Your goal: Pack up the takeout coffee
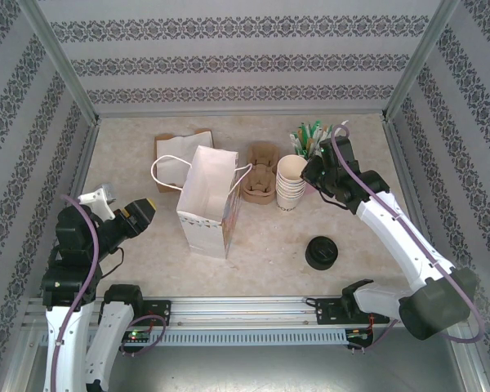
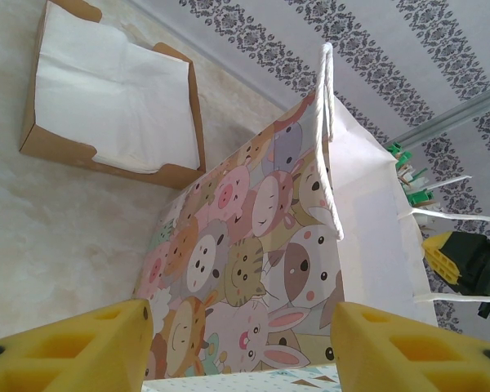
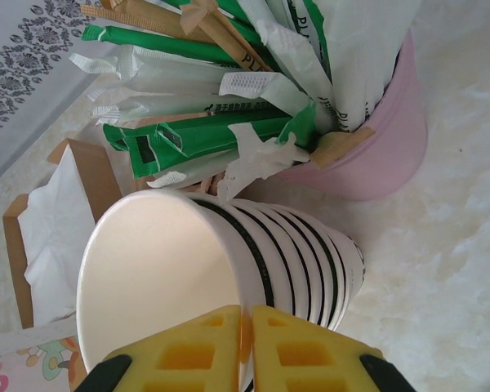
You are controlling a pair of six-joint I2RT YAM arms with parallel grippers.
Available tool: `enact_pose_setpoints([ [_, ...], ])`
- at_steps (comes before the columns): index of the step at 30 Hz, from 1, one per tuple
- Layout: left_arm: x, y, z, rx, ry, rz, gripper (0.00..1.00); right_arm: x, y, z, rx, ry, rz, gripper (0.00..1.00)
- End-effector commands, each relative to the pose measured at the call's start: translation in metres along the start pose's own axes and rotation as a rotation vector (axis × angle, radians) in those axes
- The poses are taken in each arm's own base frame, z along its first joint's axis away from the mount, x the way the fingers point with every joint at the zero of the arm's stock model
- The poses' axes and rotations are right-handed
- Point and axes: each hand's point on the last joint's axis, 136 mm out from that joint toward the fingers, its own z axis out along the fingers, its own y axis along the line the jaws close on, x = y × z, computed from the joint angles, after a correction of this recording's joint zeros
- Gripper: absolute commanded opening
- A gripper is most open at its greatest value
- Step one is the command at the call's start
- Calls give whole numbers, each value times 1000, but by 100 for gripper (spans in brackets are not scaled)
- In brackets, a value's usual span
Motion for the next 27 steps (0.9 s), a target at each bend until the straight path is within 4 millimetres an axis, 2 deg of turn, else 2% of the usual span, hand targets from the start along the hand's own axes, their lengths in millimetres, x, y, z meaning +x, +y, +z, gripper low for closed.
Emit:
enact_pose_setpoints([
  [1,4,5,1,-10,7,-19,60,-3,3,2,5,-16,-11,13],
  [9,2,4,-1,-14,1,-18,58,-6,8,-6,-8,-17,-15,3],
  [12,2,4,-1,-13,-2,-18,58,-11,15,-17,-33,-33,-13,0],
  [27,-1,3,-1,-10,-13,-27,57,-35,39,-83,-171,-111,5,0],
])
